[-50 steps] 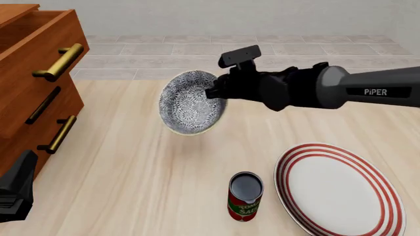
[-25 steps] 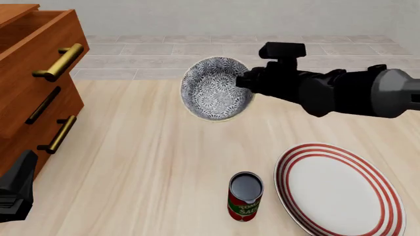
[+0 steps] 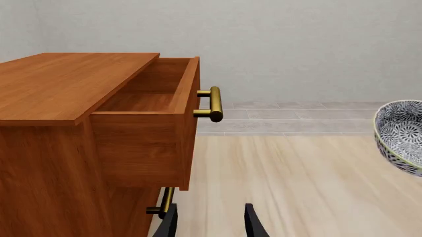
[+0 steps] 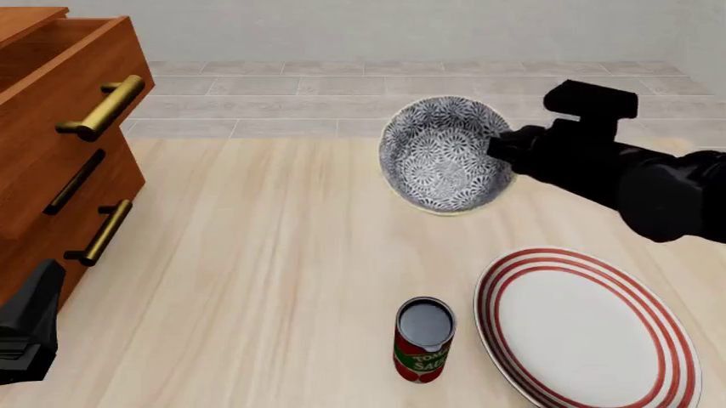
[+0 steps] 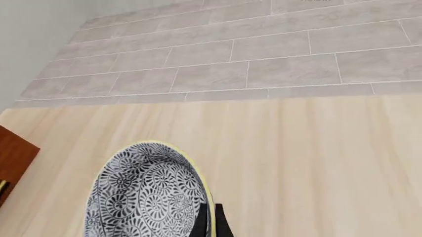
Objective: Put the bowl on the plate.
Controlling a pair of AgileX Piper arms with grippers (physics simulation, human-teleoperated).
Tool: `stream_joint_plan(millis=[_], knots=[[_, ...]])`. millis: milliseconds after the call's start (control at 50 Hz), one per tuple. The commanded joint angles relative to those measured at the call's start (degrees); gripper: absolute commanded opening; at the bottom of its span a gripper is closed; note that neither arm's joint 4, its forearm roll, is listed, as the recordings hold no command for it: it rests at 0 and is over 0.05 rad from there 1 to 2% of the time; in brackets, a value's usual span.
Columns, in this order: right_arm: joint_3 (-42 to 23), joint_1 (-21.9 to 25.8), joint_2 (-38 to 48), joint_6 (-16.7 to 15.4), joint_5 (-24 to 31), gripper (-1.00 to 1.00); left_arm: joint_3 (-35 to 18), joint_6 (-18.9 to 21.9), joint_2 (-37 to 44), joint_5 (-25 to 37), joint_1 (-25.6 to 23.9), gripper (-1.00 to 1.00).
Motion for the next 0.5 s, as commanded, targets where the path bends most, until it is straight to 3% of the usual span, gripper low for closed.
stream_joint_plan(millis=[20, 500], knots=[[5.93, -4.26, -8.17, 0.59, 1.28, -1.0, 0.0, 0.0, 0.0, 0.0, 0.0, 1.0], [16.48, -11.42, -25.11, 2.15, 7.95, -1.0, 0.0, 0.0, 0.0, 0.0, 0.0, 1.0]])
